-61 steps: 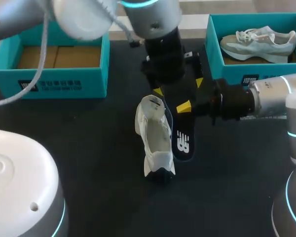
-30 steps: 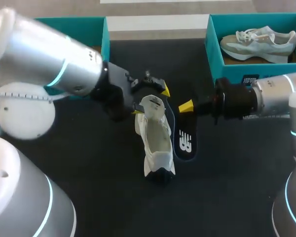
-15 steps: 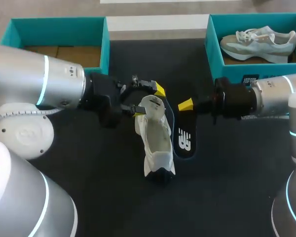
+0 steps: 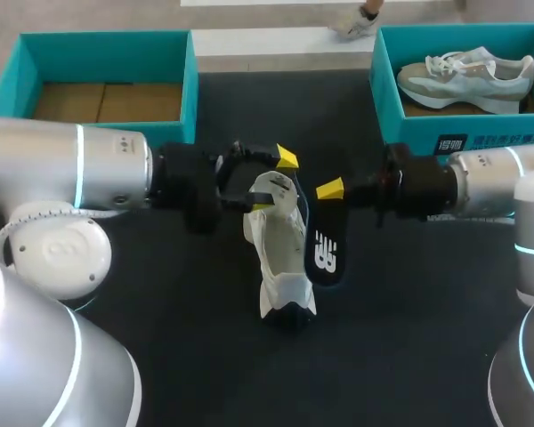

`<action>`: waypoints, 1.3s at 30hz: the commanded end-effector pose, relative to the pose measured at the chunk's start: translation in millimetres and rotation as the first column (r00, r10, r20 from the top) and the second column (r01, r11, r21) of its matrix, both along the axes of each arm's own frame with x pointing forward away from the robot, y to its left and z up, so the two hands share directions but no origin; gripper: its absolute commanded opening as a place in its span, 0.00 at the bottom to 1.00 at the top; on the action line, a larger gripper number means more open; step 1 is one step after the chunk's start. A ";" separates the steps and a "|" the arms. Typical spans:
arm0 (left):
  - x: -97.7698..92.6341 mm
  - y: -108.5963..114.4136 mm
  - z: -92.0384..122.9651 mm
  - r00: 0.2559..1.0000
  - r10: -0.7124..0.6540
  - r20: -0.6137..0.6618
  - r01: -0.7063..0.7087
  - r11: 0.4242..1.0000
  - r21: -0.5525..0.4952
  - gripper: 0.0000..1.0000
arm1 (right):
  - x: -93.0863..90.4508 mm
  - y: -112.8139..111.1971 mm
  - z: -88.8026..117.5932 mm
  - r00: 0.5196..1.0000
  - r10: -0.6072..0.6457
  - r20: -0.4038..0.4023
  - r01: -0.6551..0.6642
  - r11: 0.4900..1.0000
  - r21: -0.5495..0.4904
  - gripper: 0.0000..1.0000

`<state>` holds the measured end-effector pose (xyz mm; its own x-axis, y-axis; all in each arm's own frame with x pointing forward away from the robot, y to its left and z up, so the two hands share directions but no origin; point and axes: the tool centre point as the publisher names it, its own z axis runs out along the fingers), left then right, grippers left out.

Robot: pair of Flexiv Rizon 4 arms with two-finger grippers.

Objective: Take the shoe out of the shoebox, open the shoe tongue, remove and reinsert the insole, then place the shoe into the shoebox

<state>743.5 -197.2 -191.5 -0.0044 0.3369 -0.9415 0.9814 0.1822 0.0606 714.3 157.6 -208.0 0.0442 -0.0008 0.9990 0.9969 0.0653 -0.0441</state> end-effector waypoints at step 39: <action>23.5 -67.2 -23.8 0.999 0.053 -0.011 -0.054 0.985 -0.162 0.14 | -5.0 9.8 5.8 1.000 -0.006 0.008 0.006 1.000 -0.003 0.00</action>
